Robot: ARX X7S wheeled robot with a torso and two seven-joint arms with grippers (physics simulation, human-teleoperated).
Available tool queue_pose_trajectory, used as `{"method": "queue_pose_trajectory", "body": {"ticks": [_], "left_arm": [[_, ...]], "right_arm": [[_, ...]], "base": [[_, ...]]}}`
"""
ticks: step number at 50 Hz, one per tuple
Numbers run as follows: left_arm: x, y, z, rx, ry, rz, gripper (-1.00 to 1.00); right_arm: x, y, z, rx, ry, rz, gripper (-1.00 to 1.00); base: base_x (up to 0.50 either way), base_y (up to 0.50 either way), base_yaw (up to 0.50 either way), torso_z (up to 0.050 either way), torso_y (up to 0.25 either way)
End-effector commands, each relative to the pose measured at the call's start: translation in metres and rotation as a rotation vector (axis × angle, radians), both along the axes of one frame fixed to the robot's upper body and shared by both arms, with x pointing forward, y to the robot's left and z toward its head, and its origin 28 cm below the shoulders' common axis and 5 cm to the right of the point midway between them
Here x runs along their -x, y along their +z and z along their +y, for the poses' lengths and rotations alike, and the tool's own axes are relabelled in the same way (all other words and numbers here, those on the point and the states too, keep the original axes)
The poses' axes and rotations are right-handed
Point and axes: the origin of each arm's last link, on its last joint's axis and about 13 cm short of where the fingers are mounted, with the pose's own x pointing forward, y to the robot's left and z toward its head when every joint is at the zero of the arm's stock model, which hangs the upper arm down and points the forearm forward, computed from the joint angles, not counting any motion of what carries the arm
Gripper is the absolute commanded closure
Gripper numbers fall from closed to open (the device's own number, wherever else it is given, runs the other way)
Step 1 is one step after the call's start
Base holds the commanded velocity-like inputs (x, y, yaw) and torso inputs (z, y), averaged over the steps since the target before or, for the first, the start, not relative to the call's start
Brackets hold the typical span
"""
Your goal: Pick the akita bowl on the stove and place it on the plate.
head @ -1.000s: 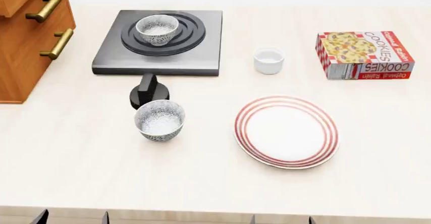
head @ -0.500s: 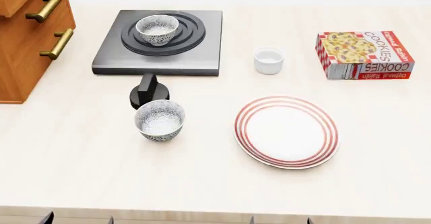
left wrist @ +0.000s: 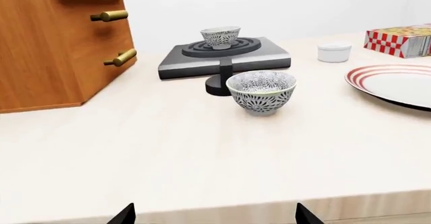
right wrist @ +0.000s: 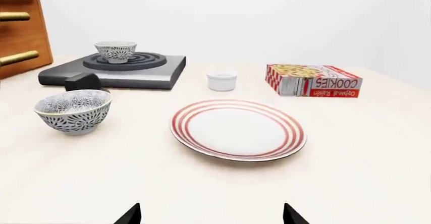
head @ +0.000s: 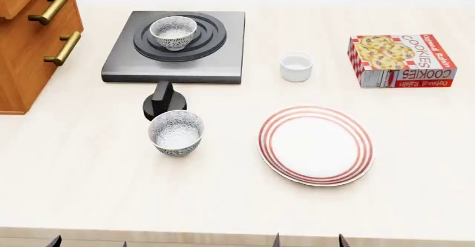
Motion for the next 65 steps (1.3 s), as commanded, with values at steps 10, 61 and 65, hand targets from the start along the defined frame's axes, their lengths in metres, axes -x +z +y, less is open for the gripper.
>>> {"method": "queue_pose_trajectory", "body": {"ticks": [10, 61, 65], "left_arm": [[0.002, 0.004, 0.0, 0.022, 0.009, -0.017, -1.0], [0.001, 0.001, 0.001, 0.021, 0.023, -0.005, -1.0], [0.001, 0.002, 0.001, 0.021, 0.023, -0.004, -1.0]], "right_arm": [[-0.039, 0.122, 0.015, 0.001, -0.032, -0.154, -1.0], [-0.029, 0.203, -0.062, -0.099, -0.152, -0.073, -1.0], [-0.028, 0.204, -0.061, -0.082, -0.148, -0.074, -1.0]], "base": [[0.0, 0.0, 0.0, 0.0, 0.0], [0.0, 0.0, 0.0, 0.0, 0.0], [0.0, 0.0, 0.0, 0.0, 0.0]]}}
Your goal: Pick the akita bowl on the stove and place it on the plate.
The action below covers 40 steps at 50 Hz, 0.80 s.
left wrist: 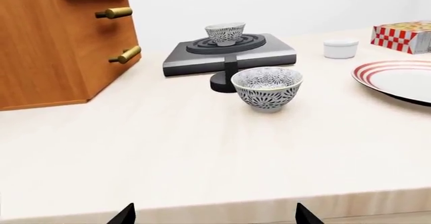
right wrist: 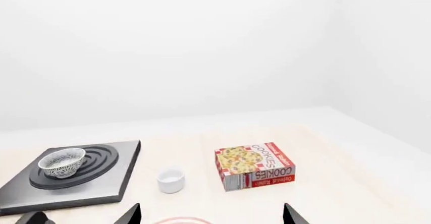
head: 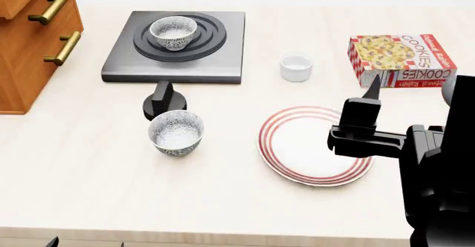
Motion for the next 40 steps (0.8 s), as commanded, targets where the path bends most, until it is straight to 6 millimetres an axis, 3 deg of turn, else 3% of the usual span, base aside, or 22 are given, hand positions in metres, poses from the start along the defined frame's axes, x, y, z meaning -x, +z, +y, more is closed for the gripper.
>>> {"method": "queue_pose_trajectory", "body": {"ticks": [1, 14, 18, 31, 40], "left_arm": [[0.001, 0.003, 0.0, 0.029, 0.007, -0.014, -1.0], [-0.001, 0.002, 0.0, 0.004, 0.005, 0.001, -1.0], [-0.007, 0.011, -0.001, -0.006, -0.01, 0.041, -1.0], [-0.044, 0.096, -0.007, -0.069, -0.046, 0.003, -1.0], [-0.073, 0.124, -0.008, -0.031, -0.04, 0.024, -1.0]], "right_arm": [[0.003, -0.005, -0.003, -0.019, -0.014, 0.009, -1.0], [0.003, -0.005, -0.002, -0.003, -0.002, 0.009, -1.0], [0.003, -0.005, -0.001, -0.003, -0.002, 0.008, -1.0], [0.002, -0.006, -0.002, -0.004, -0.003, 0.01, -1.0], [0.002, -0.006, -0.002, -0.003, -0.003, 0.012, -1.0]], "base": [[0.0, 0.0, 0.0, 0.0, 0.0], [0.0, 0.0, 0.0, 0.0, 0.0], [0.0, 0.0, 0.0, 0.0, 0.0], [0.0, 0.0, 0.0, 0.0, 0.0], [0.0, 0.0, 0.0, 0.0, 0.0]]}}
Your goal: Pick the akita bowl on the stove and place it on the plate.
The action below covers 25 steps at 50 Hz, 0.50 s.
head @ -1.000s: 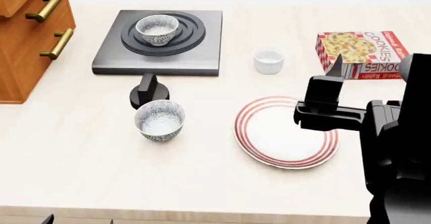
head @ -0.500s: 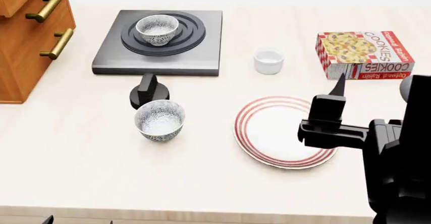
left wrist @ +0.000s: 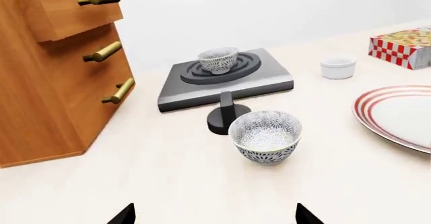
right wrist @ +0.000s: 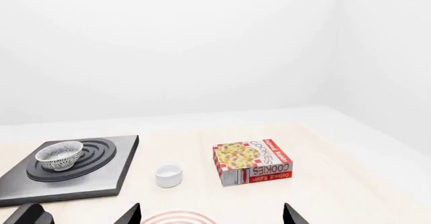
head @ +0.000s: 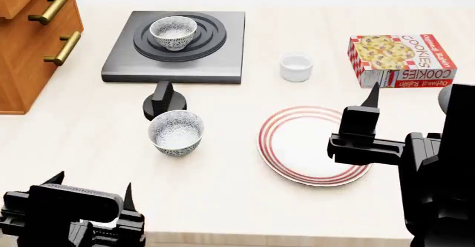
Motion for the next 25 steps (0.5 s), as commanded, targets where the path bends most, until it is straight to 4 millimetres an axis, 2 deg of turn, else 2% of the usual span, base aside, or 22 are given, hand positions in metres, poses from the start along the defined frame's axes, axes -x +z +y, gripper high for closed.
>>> {"method": "queue_pose_trajectory", "body": {"ticks": [1, 10, 13, 17, 25], "left_arm": [[-0.029, 0.048, -0.003, 0.048, -0.007, -0.007, -1.0], [-0.051, 0.055, -0.003, 0.085, 0.024, 0.037, -1.0], [-0.06, 0.064, -0.002, 0.099, 0.037, 0.039, -1.0], [-0.066, 0.073, -0.001, 0.105, 0.044, 0.032, -1.0], [-0.069, 0.078, -0.002, 0.126, 0.054, 0.017, -1.0]], "right_arm": [[0.0, -0.001, -0.001, -0.02, -0.002, 0.0, -1.0], [0.0, -0.001, -0.001, -0.017, -0.005, 0.003, -1.0], [0.0, 0.0, 0.0, -0.01, 0.0, 0.002, -1.0], [0.0, 0.0, 0.0, -0.011, 0.0, 0.0, -1.0], [0.0, 0.0, 0.0, -0.013, 0.002, -0.001, -1.0]], "base": [[0.0, 0.0, 0.0, 0.0, 0.0], [0.0, 0.0, 0.0, 0.0, 0.0], [0.0, 0.0, 0.0, 0.0, 0.0], [0.0, 0.0, 0.0, 0.0, 0.0], [0.0, 0.0, 0.0, 0.0, 0.0]]}}
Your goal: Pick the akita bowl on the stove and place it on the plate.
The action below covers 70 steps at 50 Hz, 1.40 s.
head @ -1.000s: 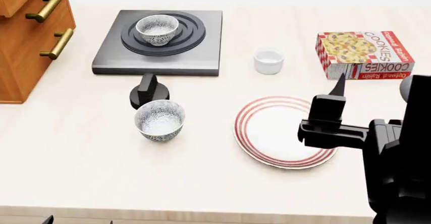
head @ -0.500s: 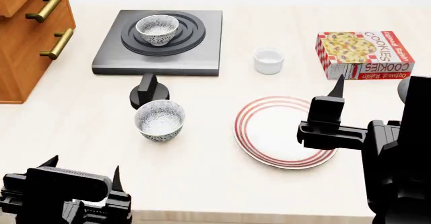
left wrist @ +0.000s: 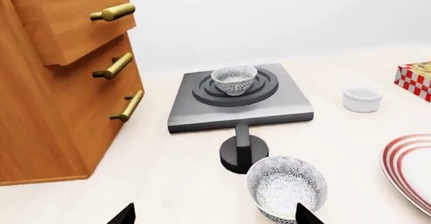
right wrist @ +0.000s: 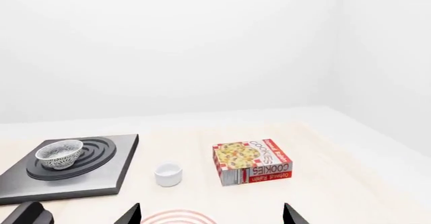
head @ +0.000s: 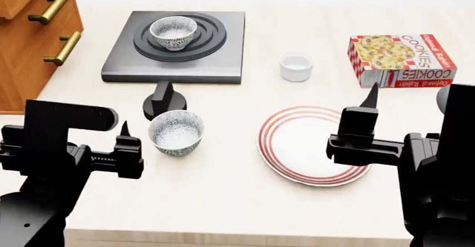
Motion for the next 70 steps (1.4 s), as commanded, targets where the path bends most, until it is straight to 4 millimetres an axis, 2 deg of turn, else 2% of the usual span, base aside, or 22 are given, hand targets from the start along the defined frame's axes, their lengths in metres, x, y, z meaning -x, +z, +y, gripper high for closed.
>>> {"method": "queue_pose_trajectory", "body": {"ticks": [1, 39, 57, 70], "left_arm": [[-0.0107, 0.0168, -0.0024, 0.066, -0.001, -0.022, -1.0], [-0.0111, 0.0186, -0.0012, 0.05, 0.0, -0.023, -1.0], [-0.0119, 0.0185, -0.0008, 0.045, -0.001, -0.022, -1.0], [-0.0115, 0.0188, -0.0009, 0.04, -0.001, -0.021, -1.0]], "right_arm": [[-0.0003, -0.0004, -0.001, -0.02, 0.001, -0.004, -1.0], [0.0006, -0.0001, -0.0013, -0.024, -0.005, -0.003, -1.0], [-0.0001, -0.0009, -0.001, -0.018, -0.004, 0.003, -1.0], [-0.0003, -0.0008, -0.0013, -0.021, -0.003, 0.003, -1.0]], "base": [[0.0, 0.0, 0.0, 0.0, 0.0], [0.0, -0.21, 0.0, 0.0, 0.0], [0.0, 0.0, 0.0, 0.0, 0.0], [0.28, -0.01, 0.0, 0.0, 0.0]]}}
